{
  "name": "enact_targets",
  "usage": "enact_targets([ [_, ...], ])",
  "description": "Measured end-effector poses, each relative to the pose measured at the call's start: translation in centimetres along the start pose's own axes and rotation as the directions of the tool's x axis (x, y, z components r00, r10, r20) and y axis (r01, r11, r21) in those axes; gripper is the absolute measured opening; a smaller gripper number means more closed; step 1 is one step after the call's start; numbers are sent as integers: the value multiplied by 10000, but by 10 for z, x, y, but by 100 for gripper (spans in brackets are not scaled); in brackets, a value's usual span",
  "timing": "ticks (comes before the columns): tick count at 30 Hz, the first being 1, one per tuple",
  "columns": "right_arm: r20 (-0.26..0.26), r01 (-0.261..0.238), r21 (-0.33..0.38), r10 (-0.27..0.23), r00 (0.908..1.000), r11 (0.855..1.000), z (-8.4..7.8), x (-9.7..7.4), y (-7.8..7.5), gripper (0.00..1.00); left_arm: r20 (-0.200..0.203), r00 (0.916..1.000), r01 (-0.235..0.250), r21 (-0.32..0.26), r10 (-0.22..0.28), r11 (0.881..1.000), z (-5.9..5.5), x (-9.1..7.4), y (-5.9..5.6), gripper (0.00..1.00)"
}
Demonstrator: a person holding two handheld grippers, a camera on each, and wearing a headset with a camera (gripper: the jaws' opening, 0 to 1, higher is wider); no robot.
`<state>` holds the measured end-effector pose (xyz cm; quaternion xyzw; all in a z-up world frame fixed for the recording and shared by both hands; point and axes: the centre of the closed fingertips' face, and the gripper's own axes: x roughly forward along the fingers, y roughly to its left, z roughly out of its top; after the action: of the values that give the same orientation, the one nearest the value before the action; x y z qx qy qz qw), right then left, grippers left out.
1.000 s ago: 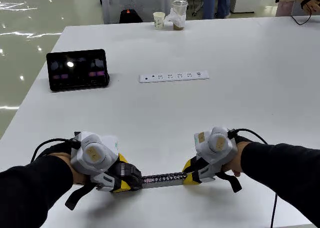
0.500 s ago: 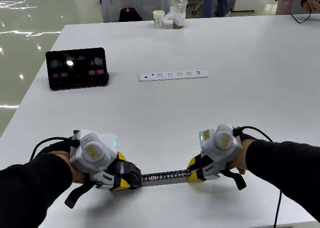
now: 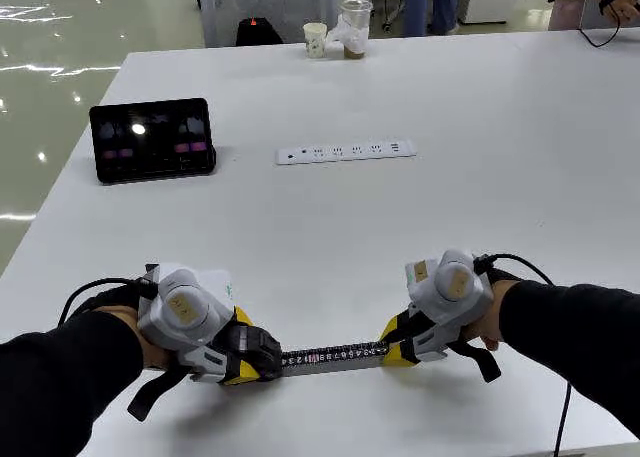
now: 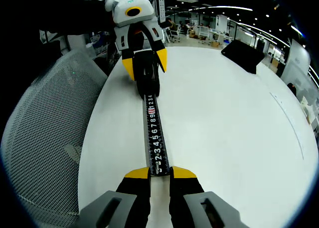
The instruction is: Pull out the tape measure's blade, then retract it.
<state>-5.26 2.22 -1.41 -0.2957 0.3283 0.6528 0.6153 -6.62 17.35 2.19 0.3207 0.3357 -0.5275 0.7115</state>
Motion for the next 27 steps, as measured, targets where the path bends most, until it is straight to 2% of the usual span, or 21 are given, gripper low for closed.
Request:
enact_targets([
  [15, -101, -36, 4, 36, 9999, 10000, -6, -5, -1, 10, -1, 10000, 9, -16, -9, 10000, 0, 1, 0, 31],
  [27, 12, 30, 100, -30, 10000, 9999, -12, -11, -2, 10, 6, 10000, 11, 6, -11, 10000, 0, 1, 0, 31],
])
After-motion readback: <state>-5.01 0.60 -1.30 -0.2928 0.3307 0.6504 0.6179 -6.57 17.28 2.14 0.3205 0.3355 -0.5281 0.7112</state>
